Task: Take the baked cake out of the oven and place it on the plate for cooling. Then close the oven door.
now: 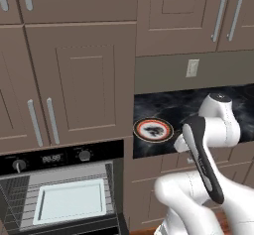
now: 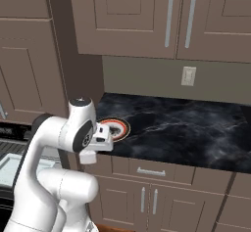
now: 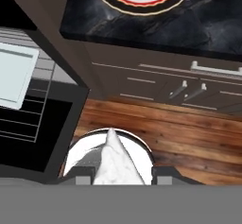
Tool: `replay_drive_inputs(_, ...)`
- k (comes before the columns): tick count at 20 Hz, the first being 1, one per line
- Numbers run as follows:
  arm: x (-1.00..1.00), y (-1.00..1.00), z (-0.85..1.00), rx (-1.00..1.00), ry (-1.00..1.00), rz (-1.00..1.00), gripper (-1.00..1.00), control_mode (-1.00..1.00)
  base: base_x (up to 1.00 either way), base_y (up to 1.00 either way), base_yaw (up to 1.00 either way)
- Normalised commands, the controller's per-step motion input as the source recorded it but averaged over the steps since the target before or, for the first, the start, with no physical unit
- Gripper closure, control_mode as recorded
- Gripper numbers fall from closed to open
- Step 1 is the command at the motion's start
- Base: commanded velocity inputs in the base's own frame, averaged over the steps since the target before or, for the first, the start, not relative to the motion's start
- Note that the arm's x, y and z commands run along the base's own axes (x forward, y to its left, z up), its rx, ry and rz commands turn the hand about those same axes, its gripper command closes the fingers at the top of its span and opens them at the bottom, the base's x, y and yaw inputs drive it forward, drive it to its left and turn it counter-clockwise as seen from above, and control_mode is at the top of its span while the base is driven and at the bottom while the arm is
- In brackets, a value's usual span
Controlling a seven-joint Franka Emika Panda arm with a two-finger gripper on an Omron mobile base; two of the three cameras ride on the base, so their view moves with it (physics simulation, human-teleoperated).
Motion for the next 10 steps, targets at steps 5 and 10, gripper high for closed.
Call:
replay_drive_inputs(5,0.22,-0.34,0.09,0.0,0.0,0.0,1.0,-1.0,0.0,0.0,0.0)
replay_drive_inputs(10,0.35,-0.15,0.11,0.0,0.0,0.0,1.0,-1.0,0.0,0.0,0.0)
